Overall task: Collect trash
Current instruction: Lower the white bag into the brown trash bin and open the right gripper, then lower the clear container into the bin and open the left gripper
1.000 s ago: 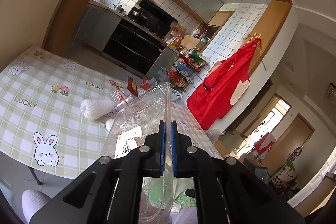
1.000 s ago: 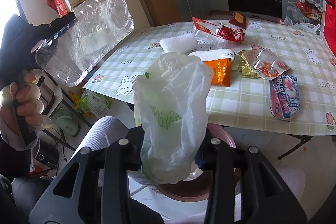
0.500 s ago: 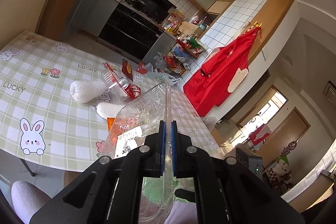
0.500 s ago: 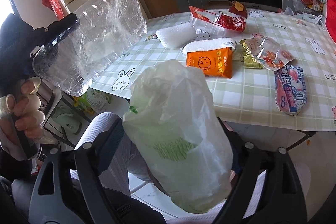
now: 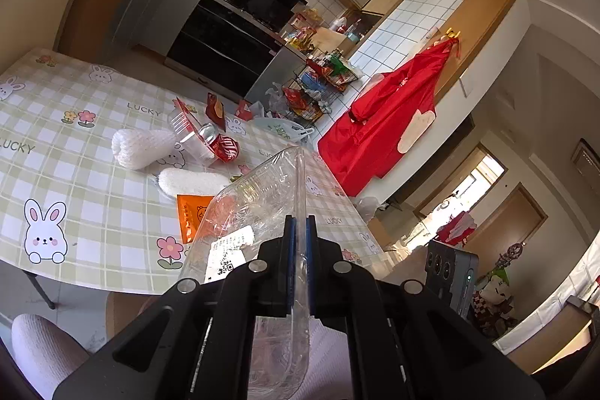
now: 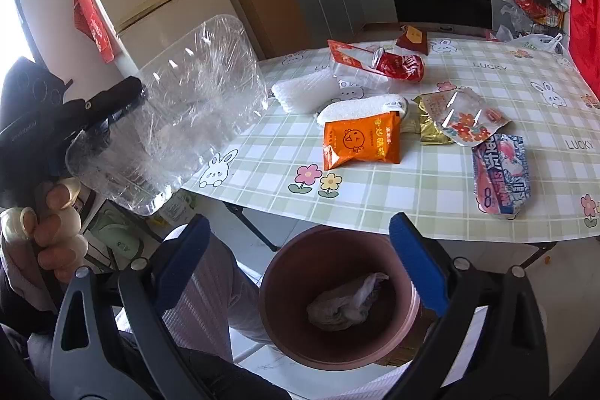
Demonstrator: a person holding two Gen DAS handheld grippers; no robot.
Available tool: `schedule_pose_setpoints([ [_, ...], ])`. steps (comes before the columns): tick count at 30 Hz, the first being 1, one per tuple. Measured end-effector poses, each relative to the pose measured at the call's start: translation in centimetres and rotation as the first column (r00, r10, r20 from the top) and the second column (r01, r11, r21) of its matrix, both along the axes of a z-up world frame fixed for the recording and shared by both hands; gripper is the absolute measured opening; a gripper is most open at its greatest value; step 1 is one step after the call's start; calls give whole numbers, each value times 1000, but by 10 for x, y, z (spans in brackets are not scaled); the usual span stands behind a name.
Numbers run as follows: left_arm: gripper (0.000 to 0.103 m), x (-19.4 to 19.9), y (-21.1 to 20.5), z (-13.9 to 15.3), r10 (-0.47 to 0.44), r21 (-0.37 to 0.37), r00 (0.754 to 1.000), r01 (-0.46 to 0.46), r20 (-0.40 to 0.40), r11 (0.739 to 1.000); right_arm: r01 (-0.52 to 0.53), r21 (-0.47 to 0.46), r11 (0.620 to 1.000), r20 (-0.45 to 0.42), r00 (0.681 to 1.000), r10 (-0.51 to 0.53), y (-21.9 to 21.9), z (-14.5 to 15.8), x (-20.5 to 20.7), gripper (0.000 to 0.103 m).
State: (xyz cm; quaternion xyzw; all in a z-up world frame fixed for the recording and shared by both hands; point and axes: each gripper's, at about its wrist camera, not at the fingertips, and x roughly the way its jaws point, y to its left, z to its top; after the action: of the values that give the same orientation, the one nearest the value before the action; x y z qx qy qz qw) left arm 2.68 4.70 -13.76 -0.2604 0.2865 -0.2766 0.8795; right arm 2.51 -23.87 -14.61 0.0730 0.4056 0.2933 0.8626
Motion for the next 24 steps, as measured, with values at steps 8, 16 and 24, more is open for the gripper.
schedule_pose_setpoints([
  [8, 6, 5, -7, -11, -44, -29, 998, 42, -41, 999, 165, 16, 986, 144, 976, -166, -25, 23, -1, 97],
  [16, 6, 16, -37, -33, -152, -43, 981, 147, -118, 988, 298, 38, 954, 242, 923, -298, -62, 40, 0, 97],
  [24, 6, 30, -69, -57, -218, -11, 957, 220, -192, 975, 371, 59, 927, 243, 895, -374, -96, 35, 4, 97],
])
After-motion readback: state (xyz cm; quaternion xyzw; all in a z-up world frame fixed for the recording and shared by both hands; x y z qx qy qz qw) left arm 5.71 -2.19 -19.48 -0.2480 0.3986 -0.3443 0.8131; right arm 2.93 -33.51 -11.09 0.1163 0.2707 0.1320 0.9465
